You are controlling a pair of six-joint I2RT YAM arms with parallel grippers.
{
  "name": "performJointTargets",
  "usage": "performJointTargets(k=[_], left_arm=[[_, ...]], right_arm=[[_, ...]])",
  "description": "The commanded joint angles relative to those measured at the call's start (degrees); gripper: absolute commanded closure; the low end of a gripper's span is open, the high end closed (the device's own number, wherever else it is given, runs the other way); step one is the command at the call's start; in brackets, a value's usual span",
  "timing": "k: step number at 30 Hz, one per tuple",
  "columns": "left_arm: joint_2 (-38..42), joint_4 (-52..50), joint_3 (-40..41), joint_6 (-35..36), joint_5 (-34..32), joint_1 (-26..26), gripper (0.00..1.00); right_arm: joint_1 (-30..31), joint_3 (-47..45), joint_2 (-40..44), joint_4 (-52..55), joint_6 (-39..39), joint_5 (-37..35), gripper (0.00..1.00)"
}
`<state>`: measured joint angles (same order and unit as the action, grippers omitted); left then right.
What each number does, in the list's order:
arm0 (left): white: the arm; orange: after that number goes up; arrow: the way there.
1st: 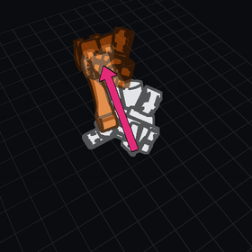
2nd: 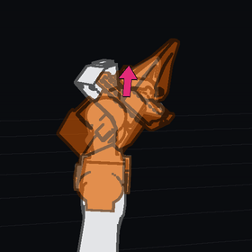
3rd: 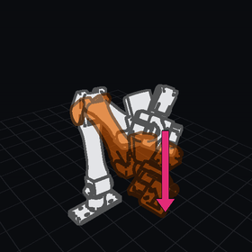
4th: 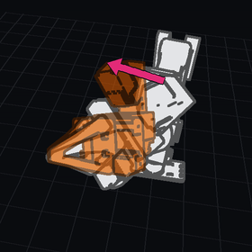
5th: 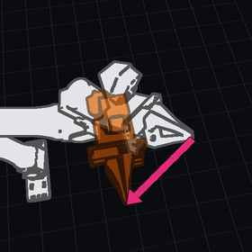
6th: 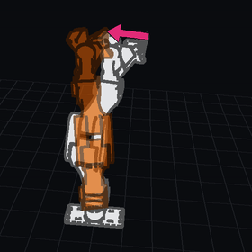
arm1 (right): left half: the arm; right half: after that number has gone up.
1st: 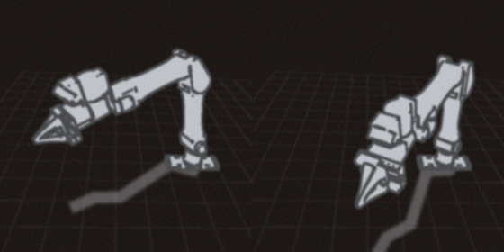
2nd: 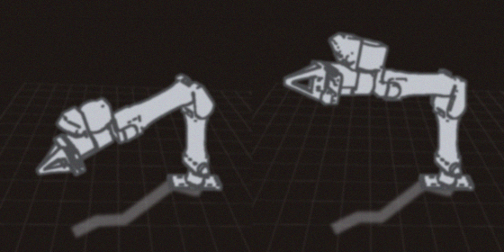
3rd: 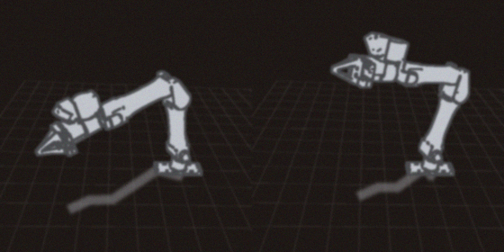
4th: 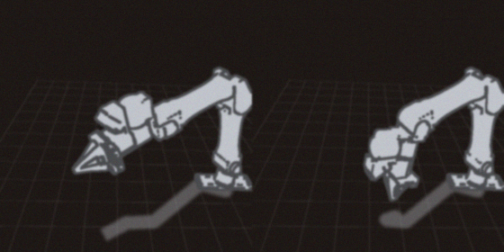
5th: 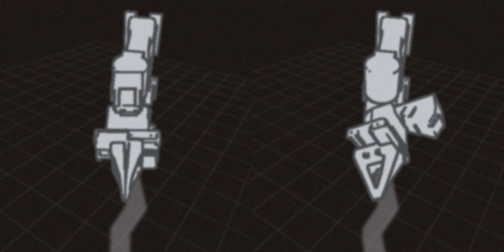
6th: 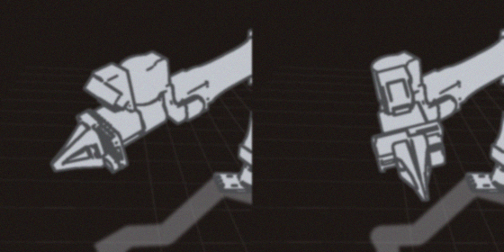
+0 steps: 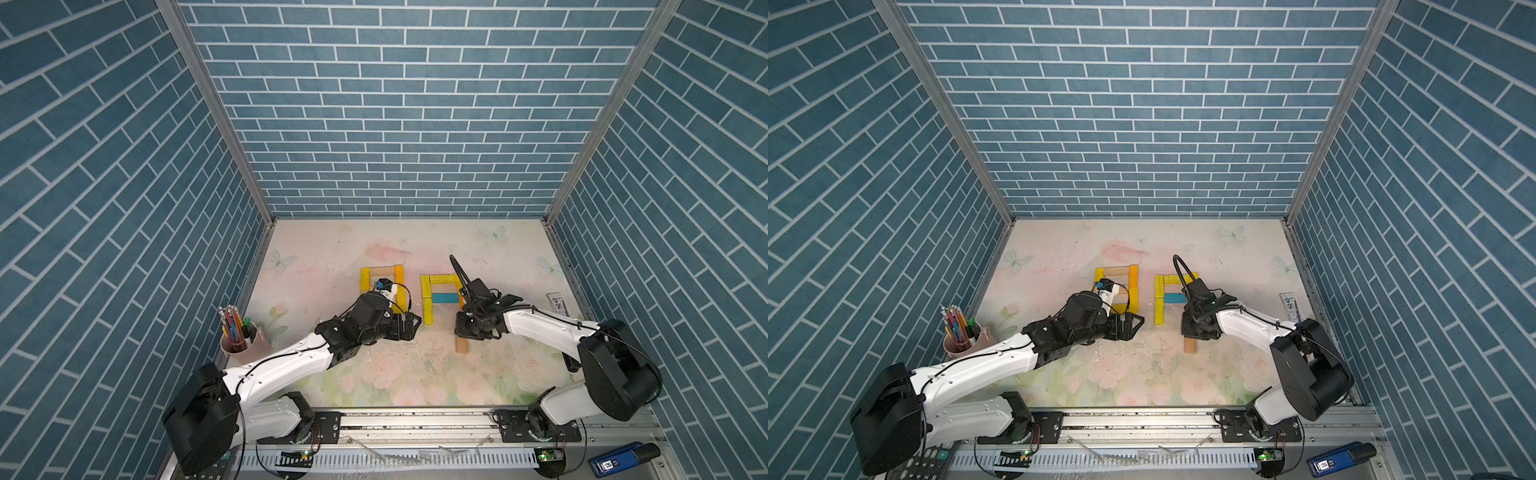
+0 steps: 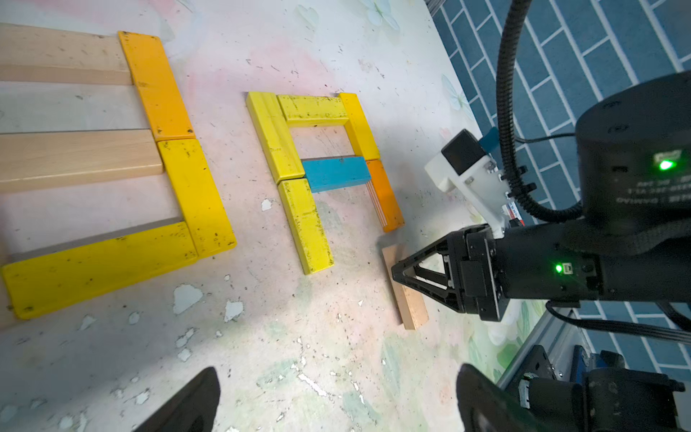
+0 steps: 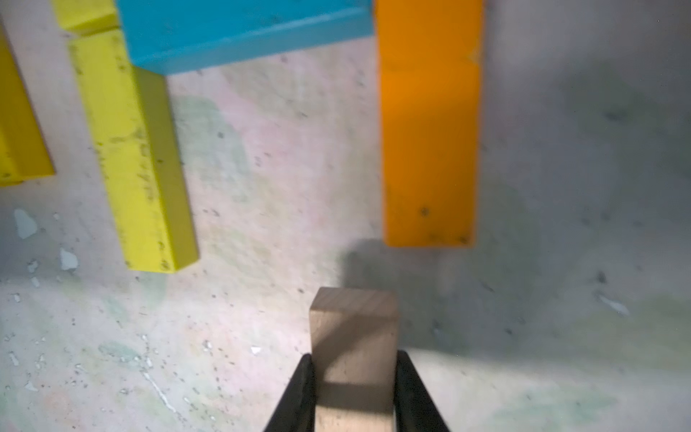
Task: Assemble the number 8 with building blocks
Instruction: Pick up the building block from the center of the board, then place the building block at the center of the board.
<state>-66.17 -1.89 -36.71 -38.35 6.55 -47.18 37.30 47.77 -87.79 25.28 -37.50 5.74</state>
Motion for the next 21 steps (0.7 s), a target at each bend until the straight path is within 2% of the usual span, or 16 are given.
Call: performJointTargets(k=[1,8,16,21], left_arm=[[2.4,-1.1,2.0,-0.7,-2.0,0.5,0.0],[3.9,-2.9,2.9,-0.5,-2.7,0.5,0.0],[4.6,-4.1,2.6,0.6,-2.4,0.5,0.0],[5.3,-5.4,2.6,1.7,-2.3,0.5,0.0]], right_arm=[[1.7,2.8,-3.0,0.6,3.6,1.0,0.73],[5.4,4.6,-5.9,1.0,3.8,0.2,0.68],[9.8,2.4,-3.2,4.4,3.8,-4.4,0.52],[10.8,-1.3,-0.4,4.8,1.8,-5.7,0.45]])
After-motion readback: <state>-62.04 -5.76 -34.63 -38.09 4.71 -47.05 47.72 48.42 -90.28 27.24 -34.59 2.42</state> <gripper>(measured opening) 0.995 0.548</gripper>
